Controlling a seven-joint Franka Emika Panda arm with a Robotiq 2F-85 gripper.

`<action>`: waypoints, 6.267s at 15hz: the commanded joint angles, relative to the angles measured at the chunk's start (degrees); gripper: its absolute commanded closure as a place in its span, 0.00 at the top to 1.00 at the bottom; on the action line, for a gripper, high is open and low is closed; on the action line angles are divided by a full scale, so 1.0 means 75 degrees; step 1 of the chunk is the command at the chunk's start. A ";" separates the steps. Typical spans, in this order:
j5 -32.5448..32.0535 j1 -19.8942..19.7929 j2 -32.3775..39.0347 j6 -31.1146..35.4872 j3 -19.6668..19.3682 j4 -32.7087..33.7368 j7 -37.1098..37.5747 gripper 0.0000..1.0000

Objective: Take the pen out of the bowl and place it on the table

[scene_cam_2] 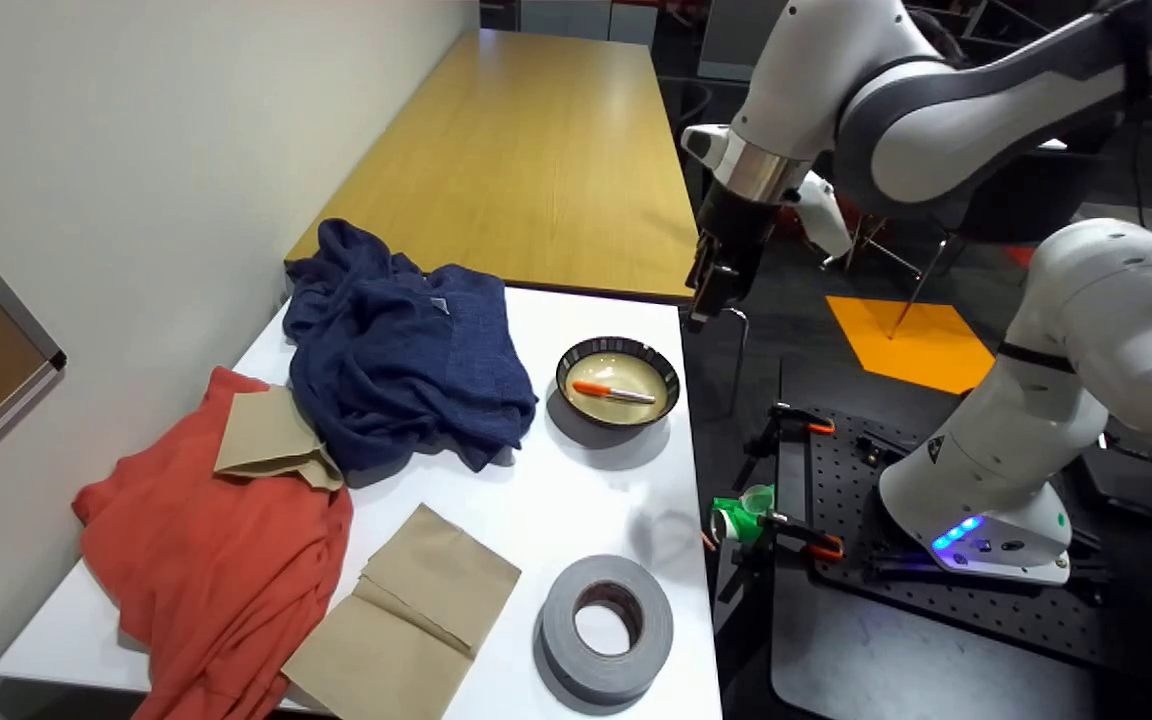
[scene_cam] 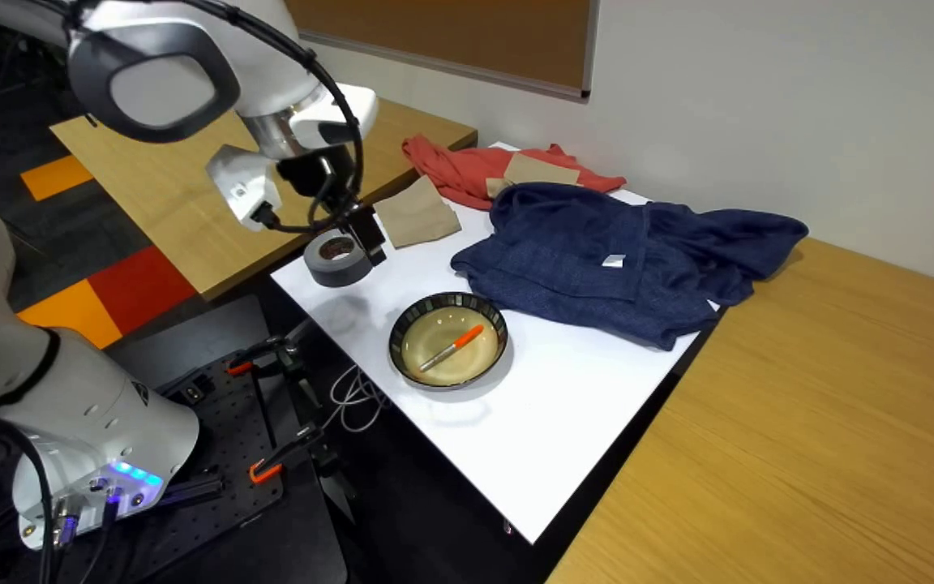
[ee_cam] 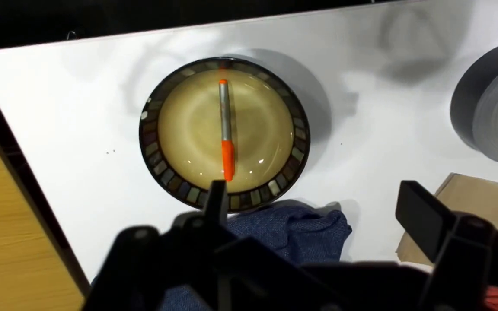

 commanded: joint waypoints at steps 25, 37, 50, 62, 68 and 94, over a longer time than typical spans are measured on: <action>-0.1500 -0.0547 0.5020 0.2475 0.0005 0.1845 0.0550 1.00; -0.1284 -0.0576 0.6859 0.2459 0.0000 0.2977 0.0431 1.00; -0.1226 -0.0565 0.7074 0.2516 0.0049 0.2983 0.0453 0.12; -0.1534 -0.0228 0.4747 0.2285 -0.0252 0.1832 0.1124 0.03; -0.1738 0.0151 0.3863 0.1902 0.0343 0.1519 0.1535 0.03; -0.2883 0.1590 0.6725 0.3390 0.1093 0.2818 0.0154 0.38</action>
